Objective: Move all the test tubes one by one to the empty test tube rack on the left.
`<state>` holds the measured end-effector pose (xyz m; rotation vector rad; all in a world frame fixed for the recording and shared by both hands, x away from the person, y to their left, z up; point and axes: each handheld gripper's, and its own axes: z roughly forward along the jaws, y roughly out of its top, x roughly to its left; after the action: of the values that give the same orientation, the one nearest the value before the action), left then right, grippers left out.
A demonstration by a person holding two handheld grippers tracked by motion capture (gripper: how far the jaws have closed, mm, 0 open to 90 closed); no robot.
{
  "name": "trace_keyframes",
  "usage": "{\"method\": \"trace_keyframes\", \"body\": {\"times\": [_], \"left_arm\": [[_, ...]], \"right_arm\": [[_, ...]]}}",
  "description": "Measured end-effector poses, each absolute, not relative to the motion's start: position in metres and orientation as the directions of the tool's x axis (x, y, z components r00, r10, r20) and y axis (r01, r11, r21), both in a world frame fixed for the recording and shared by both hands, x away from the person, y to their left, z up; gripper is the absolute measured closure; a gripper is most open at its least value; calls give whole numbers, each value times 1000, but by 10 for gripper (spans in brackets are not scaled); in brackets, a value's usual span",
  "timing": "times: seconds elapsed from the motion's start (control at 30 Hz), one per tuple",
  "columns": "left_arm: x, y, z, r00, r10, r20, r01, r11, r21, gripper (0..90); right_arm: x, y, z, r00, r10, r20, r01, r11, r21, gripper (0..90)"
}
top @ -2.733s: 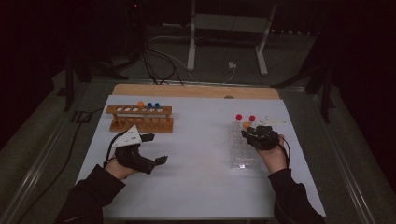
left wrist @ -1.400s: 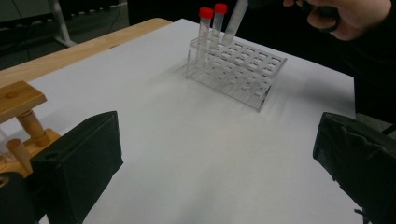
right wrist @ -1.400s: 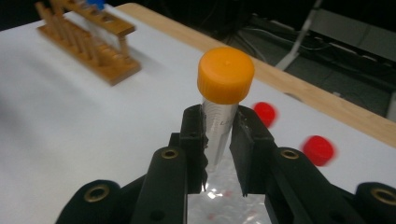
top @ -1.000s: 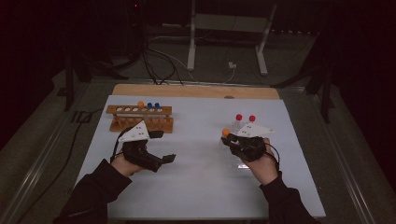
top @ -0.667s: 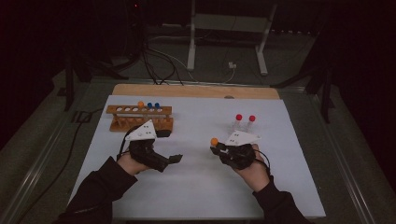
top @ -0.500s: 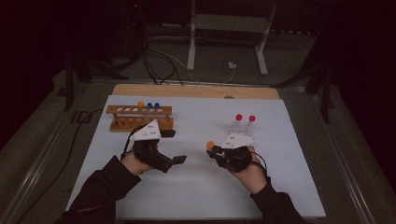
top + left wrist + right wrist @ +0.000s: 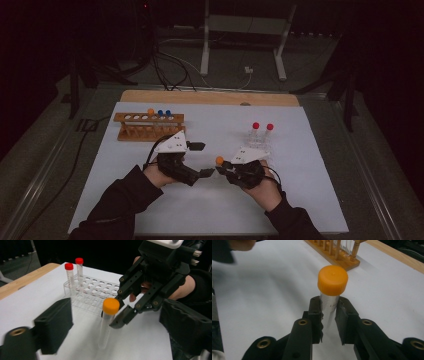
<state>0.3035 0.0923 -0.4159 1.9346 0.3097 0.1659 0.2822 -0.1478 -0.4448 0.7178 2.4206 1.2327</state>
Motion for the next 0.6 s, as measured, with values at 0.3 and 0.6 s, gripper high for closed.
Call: {"method": "trace_keyframes", "body": {"times": [0.3,0.6], "left_arm": [[305,76,-423,962,273,8,103,-393,914,374],[308,71,-429,964,267,16,99,-413,905,646]], "right_arm": [[279,-144,-443,-830,555,-57,277,499,821,755],[278,-144,-442,-834,548,-57,271,498,824,755]]}}
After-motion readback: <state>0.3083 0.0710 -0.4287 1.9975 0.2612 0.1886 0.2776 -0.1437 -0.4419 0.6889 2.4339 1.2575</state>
